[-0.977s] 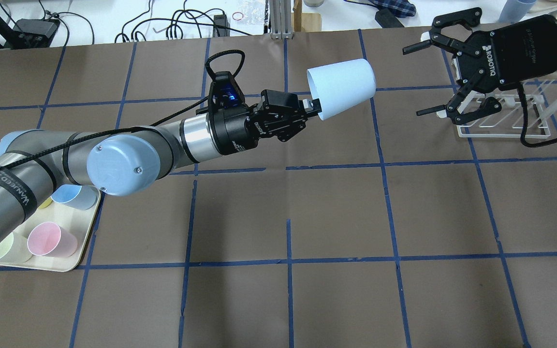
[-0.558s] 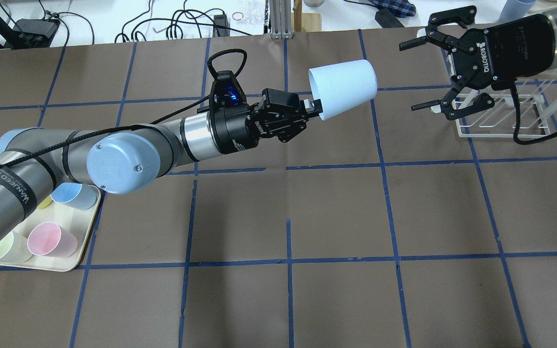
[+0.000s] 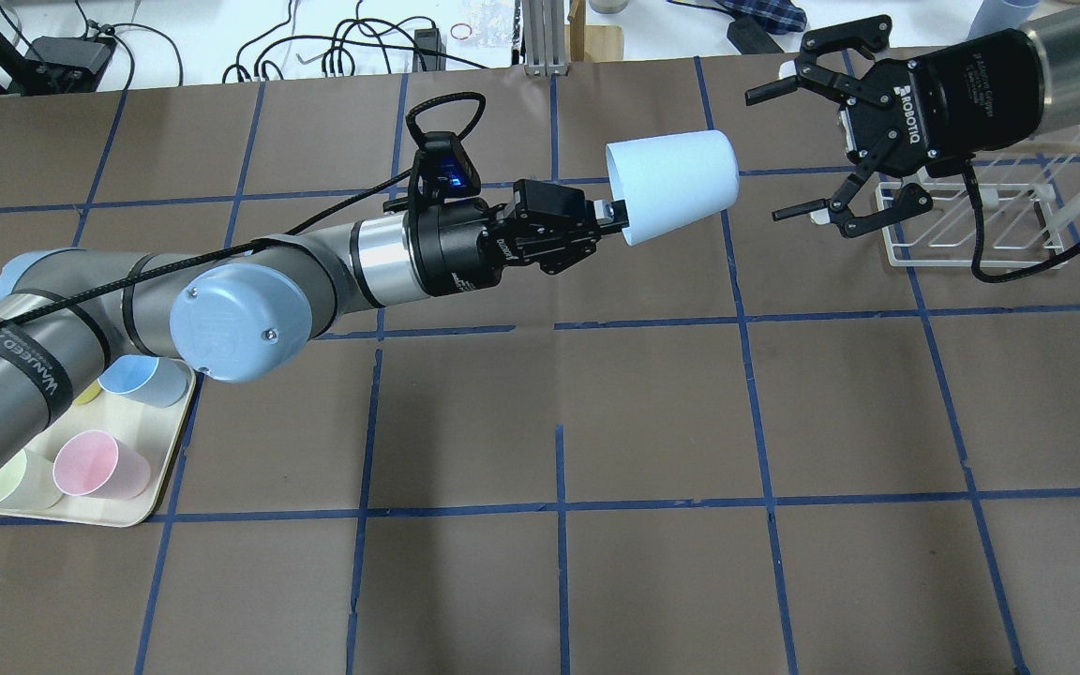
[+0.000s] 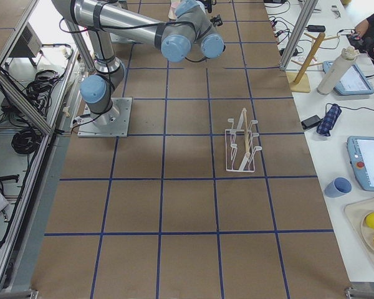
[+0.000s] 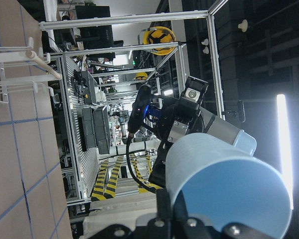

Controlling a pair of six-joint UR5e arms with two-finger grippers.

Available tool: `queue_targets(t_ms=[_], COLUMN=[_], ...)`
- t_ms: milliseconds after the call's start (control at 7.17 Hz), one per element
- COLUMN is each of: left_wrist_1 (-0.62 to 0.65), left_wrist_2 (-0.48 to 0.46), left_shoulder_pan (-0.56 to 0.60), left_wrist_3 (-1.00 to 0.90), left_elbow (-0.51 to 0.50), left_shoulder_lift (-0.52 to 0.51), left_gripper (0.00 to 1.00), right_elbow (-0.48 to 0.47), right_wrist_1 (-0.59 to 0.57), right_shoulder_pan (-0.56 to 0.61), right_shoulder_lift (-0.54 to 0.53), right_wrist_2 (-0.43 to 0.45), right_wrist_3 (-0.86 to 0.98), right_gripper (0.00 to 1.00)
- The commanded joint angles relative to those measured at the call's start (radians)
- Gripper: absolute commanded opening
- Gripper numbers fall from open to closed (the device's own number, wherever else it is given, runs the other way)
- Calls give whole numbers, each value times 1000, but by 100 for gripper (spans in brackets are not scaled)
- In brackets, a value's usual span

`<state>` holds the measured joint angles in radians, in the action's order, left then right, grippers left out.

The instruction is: Transfer IKEA cup to right arm and place on rack

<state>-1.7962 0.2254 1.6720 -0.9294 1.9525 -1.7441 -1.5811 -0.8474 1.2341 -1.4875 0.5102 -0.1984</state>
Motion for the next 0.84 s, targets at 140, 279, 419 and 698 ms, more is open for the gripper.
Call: queue_targets(t_ms=[140, 279, 419, 698], left_wrist_1=[11, 9, 8, 4], left_wrist_2=[0, 2, 3, 6], left_shoulder_pan=[2, 3, 9, 14], left_wrist_3=[4, 6, 7, 7], left_elbow=[3, 3, 3, 5], left_shoulder_lift=[-3, -3, -3, -2], left_gripper=[0, 0, 0, 0], right_elbow=[1, 1, 1, 1], right_wrist_1=[1, 1, 1, 1], right_shoulder_pan=[48, 48, 56, 65], right_shoulder_lift=[-2, -4, -5, -2], right_wrist_2=[-9, 2, 1, -2], right_wrist_3=[-3, -3, -4, -3], right_gripper=[100, 100, 100, 96])
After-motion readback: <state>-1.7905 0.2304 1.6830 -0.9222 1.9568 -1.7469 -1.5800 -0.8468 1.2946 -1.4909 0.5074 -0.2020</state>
